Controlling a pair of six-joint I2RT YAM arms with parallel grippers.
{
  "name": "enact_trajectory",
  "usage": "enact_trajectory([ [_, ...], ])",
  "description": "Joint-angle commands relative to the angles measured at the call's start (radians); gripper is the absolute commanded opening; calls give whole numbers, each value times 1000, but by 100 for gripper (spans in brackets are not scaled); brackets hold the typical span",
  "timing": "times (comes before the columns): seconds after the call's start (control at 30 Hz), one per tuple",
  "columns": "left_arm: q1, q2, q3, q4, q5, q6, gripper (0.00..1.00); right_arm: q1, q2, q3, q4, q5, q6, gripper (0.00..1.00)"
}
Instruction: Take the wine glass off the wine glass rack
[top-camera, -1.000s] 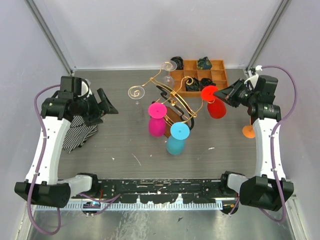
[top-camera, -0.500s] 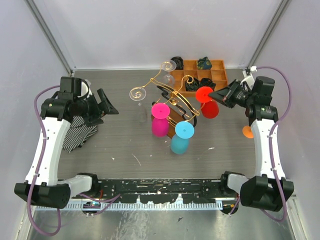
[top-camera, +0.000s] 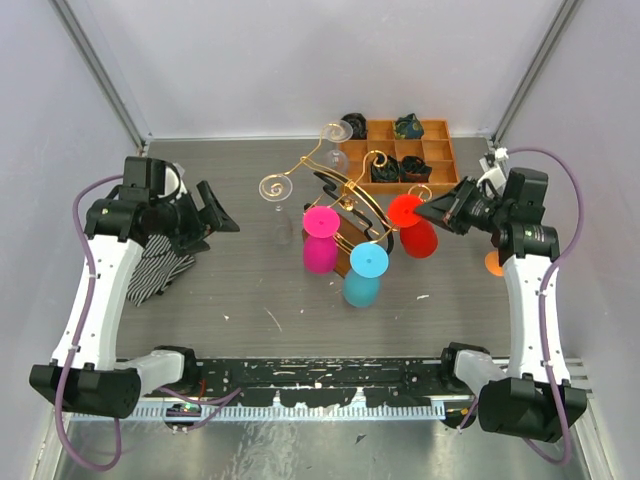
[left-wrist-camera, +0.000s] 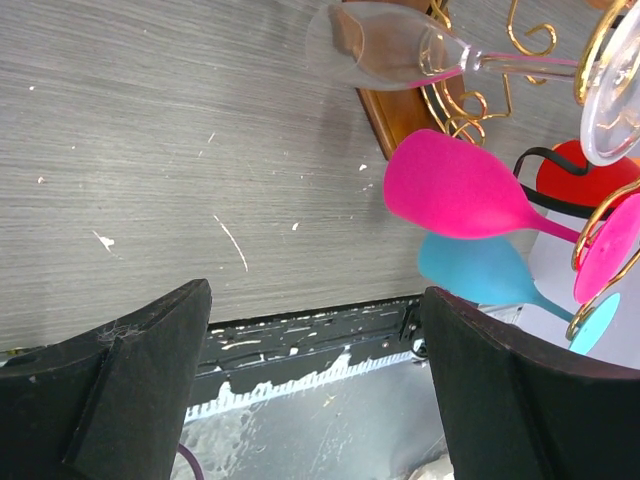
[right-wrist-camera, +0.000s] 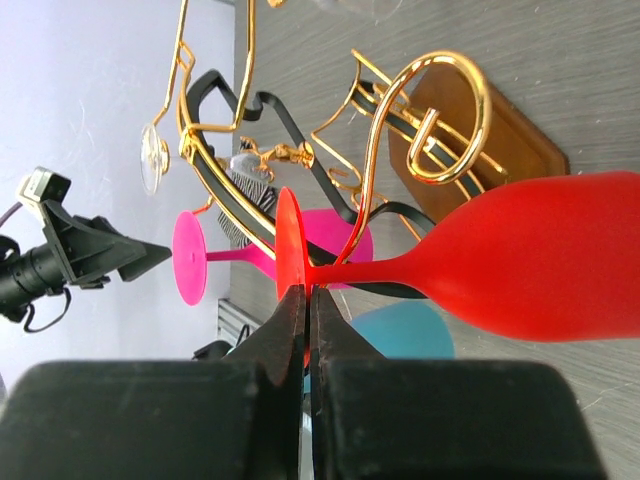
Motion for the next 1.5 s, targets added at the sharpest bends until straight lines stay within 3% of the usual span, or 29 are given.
enact_trajectory([
  [0.0, 3, -17, -33, 36, 39, -11, 92, 58, -7, -22, 97, -49, 51, 1],
  [0.33, 3, -23, -32, 19, 20, 3, 92, 361, 52, -21, 255, 114, 169, 1],
  [0.73, 4, -32, 2, -18, -32, 26, 92, 456, 140, 48, 311, 167, 189, 1],
  [1.13, 10, -32, 4, -8, -23, 24, 94, 455, 86, 272, -213, 184, -36, 1],
  [1.47, 12, -32, 10, -8, -6, 34, 94, 443, 74, 457, -503, 553, -134, 1],
])
